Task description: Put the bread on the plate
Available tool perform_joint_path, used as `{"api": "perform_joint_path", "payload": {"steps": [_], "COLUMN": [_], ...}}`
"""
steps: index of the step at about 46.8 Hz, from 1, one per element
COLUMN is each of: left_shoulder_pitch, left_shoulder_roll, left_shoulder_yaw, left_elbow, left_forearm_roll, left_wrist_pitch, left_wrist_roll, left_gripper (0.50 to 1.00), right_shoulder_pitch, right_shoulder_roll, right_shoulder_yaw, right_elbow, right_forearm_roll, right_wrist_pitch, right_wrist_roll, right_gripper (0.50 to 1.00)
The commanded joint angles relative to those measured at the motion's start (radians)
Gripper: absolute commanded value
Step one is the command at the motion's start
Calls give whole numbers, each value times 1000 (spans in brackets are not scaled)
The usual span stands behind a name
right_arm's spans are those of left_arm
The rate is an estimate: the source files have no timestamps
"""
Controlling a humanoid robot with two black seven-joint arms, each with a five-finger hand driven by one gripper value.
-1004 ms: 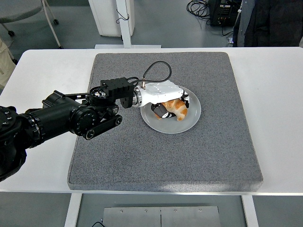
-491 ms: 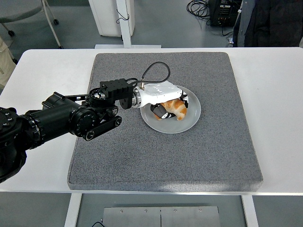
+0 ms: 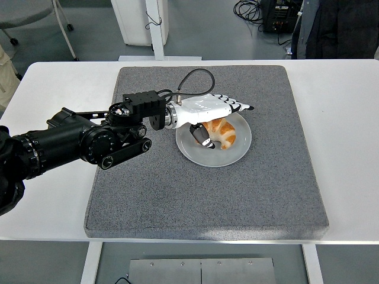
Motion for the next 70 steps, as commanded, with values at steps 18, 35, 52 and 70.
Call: {"api": "perform_joint_path", "payload": {"steps": [18, 35, 52, 70], "left_shoulder_pitch": [-138, -167, -147, 6], "left_shoulder_roll": [169, 199, 212, 230], "left_shoulder_yaw": [-88, -154, -235, -450], "left_elbow": [-134, -134, -131, -39], "left_forearm_roll": [-241, -623, -921, -1093], "left_wrist_pitch": [-12, -92, -84, -89], "left_wrist_roll": [-5, 84, 171, 166], "left_gripper": [980, 980, 980, 980], "right_shoulder_pitch": [0, 0, 0, 0], "right_shoulder_roll": [0, 0, 0, 0], "right_shoulder_yaw": [1, 1, 0, 0], "right_elbow": [0, 0, 0, 0], "right_forearm_roll": [1, 1, 0, 1], "right_wrist_pitch": [0, 0, 0, 0], "right_wrist_roll": [0, 0, 0, 0], "right_gripper": [1000, 1000, 1000, 1000]}}
